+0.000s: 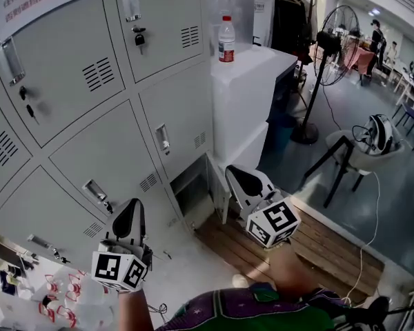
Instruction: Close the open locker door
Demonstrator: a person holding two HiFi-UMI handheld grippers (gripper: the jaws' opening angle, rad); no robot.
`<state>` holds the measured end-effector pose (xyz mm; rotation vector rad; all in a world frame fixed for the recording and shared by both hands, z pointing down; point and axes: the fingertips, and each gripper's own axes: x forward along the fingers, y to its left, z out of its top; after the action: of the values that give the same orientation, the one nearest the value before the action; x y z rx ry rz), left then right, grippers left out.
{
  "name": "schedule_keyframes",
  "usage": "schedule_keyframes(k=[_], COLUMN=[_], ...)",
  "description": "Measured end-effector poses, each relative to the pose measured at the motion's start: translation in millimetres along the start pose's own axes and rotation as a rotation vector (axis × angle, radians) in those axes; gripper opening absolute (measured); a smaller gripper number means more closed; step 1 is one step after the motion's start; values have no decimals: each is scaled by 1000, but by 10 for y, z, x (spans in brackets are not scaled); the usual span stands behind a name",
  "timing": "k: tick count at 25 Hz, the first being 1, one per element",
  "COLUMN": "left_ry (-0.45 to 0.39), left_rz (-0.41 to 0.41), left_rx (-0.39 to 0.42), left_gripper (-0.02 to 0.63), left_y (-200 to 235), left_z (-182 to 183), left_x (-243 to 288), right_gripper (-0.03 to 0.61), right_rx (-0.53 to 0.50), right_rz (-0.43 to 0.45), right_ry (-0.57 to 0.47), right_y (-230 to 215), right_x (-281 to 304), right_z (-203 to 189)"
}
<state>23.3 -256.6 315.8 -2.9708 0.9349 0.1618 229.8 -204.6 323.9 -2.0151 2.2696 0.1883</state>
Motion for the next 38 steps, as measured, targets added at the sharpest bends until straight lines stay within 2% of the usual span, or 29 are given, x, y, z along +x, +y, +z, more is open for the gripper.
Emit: schedule_keyframes(k=[7, 10, 12, 18, 21, 24, 32, 38], left_ry=[13, 25, 35, 46, 48, 56, 80, 90], left_rz=[-5, -11, -17, -5, 3, 14, 41, 59], left_rx=[-9, -18, -23, -38, -43, -51, -85, -72], left_gripper=[21, 21, 21, 21, 21, 21, 21, 21], left_y=[-33, -68, -95, -121, -127, -123, -186, -291], left_z=[-88, -164, -222, -342, -396, -476, -731, -846], left_x=[50, 68, 81, 94, 103, 136, 205, 287], right_gripper=[3, 11, 109, 301, 382, 436, 446, 446], right_rx=[-15, 15, 25, 17, 12, 15, 43, 55], right_rz=[-17, 4, 26, 45, 69, 84, 122, 179], right_ry=[8, 9, 13, 26, 48, 95, 242, 355], right_y=[-91, -103, -112, -173, -179, -214, -386, -381], right_x=[-14, -30, -36, -25, -6, 21, 6, -95], right_z=[-59, -137, -190, -344, -462, -682, -1437, -2026])
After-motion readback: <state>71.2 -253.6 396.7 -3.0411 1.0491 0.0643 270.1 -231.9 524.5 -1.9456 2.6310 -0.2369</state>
